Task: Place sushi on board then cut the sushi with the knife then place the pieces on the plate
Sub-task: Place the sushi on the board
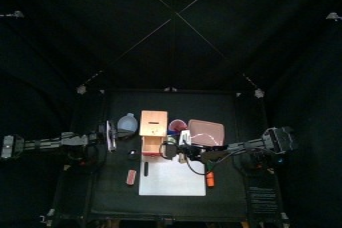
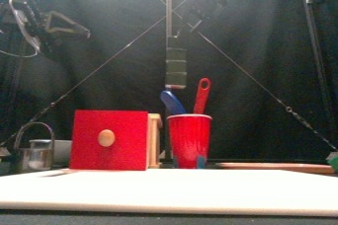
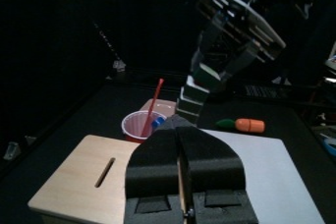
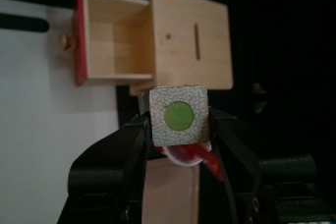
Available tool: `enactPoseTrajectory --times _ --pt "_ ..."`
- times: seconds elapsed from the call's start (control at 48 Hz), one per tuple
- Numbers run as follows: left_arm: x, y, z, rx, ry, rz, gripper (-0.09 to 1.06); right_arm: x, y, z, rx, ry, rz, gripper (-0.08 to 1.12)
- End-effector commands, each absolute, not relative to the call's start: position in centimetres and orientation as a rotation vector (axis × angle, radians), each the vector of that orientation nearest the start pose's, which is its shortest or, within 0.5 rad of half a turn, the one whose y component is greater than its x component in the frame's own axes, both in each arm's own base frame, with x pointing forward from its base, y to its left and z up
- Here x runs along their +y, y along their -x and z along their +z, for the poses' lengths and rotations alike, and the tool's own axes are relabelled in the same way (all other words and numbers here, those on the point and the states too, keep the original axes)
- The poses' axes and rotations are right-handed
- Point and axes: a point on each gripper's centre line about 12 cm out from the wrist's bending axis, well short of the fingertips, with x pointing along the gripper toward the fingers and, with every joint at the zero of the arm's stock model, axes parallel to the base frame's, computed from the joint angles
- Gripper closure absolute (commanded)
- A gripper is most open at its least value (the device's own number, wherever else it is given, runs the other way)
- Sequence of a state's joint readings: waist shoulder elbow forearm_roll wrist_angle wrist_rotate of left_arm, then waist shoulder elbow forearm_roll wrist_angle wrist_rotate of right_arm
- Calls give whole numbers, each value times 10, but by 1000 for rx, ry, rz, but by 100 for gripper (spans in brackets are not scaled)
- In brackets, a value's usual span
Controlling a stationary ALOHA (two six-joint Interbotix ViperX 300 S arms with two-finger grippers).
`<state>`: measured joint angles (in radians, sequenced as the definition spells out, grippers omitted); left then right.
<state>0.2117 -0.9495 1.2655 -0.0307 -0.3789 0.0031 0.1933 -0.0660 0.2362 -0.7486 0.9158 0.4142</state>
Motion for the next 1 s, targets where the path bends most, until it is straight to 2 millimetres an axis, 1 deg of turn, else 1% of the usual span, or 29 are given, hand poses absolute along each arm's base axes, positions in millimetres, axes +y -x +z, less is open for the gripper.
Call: enactPoseTrajectory --times 0.021,0.104,0.25,0.396,0.521,0.667,0.854,1.0 --pt "44 -192 279 -107 19 227 95 24 -386 289 877 355 -335 37" --pt "44 -192 282 -113 17 228 95 31 -382 272 890 325 -356 37" --pt "44 -193 284 -119 16 228 95 45 -380 242 902 357 -379 37" --pt "46 -193 285 -122 21 237 95 58 -386 217 916 397 -381 37" --pt "47 -192 284 -122 42 247 95 70 -391 200 930 416 -376 37" --pt "49 -192 283 -124 72 258 95 81 -398 184 952 446 -366 37" --pt "49 -191 281 -119 83 261 95 93 -406 179 973 430 -372 37" --pt "49 -191 277 -110 85 261 95 104 -406 173 996 411 -357 37"
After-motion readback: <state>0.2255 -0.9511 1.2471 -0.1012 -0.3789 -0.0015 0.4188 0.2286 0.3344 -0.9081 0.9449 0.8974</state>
